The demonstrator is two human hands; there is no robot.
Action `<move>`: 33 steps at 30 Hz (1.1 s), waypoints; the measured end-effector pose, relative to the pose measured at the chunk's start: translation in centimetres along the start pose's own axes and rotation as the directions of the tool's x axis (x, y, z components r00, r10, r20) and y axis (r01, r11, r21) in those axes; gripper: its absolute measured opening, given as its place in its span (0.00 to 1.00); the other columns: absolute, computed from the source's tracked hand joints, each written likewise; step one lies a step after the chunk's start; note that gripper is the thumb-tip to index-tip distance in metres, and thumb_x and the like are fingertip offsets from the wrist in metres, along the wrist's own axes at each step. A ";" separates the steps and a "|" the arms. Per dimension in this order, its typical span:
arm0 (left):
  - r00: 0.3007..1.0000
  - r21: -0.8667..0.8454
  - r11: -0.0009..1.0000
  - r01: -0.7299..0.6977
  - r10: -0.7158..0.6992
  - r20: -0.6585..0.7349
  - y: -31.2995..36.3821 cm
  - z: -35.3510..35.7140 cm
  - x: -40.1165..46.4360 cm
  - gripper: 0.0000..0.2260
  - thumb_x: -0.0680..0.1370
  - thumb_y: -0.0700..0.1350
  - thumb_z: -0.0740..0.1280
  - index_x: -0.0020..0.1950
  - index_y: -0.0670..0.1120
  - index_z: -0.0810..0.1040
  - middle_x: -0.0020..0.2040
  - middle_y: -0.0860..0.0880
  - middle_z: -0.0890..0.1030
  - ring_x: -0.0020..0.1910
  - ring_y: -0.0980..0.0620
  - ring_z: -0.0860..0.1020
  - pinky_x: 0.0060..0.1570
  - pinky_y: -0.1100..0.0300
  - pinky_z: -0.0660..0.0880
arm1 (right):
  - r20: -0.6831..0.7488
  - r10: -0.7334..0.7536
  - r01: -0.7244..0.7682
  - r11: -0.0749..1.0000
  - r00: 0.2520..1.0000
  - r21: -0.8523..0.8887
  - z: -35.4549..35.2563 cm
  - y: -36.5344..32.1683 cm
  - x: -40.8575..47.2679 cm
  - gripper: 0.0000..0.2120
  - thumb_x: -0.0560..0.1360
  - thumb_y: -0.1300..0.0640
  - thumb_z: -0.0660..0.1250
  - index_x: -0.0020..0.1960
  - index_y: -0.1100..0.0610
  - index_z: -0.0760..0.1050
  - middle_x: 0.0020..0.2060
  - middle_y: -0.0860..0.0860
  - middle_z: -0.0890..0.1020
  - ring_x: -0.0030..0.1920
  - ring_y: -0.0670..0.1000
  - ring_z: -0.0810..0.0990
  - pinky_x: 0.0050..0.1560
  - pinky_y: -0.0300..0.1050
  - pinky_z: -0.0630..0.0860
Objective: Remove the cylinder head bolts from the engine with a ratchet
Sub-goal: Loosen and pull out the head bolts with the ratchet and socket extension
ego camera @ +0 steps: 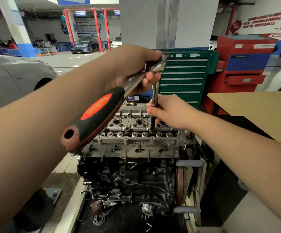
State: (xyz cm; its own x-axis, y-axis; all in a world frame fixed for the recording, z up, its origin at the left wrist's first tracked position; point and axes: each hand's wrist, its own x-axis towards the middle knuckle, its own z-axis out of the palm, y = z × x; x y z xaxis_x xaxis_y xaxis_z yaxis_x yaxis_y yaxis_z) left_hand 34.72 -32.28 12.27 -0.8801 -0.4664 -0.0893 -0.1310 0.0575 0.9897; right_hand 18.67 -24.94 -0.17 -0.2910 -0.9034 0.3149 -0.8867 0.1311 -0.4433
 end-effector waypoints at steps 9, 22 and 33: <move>1.000 0.014 1.000 -0.008 0.008 -0.015 -0.1 0.1 0.1 0.10 0.87 0.50 0.62 0.55 0.43 0.74 0.35 0.47 0.76 0.23 0.57 0.69 0.21 0.66 0.69 | -0.006 -0.003 0.003 1.000 1.000 -0.009 0.2 0.0 0.0 0.08 0.82 0.45 0.66 0.47 0.47 0.75 0.39 0.45 0.83 0.36 0.39 0.85 0.39 0.42 0.75; 1.000 0.022 1.000 -0.011 0.012 -0.023 -0.2 0.1 0.5 0.10 0.86 0.50 0.62 0.55 0.44 0.75 0.35 0.46 0.77 0.23 0.56 0.70 0.21 0.65 0.70 | 0.031 0.005 -0.006 1.000 0.999 0.031 -0.1 0.1 -0.1 0.07 0.81 0.46 0.68 0.49 0.50 0.77 0.41 0.46 0.84 0.36 0.41 0.86 0.43 0.46 0.80; 0.995 -0.110 0.989 -0.102 0.100 -0.023 -2.0 0.7 1.4 0.11 0.86 0.51 0.61 0.50 0.45 0.76 0.41 0.41 0.87 0.37 0.47 0.86 0.35 0.57 0.81 | 0.073 0.048 -0.057 0.990 0.996 0.127 0.9 1.7 1.5 0.05 0.82 0.57 0.66 0.52 0.57 0.79 0.41 0.52 0.85 0.39 0.53 0.86 0.50 0.61 0.82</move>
State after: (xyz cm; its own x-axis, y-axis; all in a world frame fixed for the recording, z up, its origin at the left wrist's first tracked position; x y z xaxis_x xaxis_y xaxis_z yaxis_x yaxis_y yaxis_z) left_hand 33.46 -32.41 10.08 -0.8781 -0.4782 0.0128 0.0105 0.0075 0.9999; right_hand 17.04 -26.40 -1.25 -0.3059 -0.9236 0.2310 -0.8157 0.1291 -0.5639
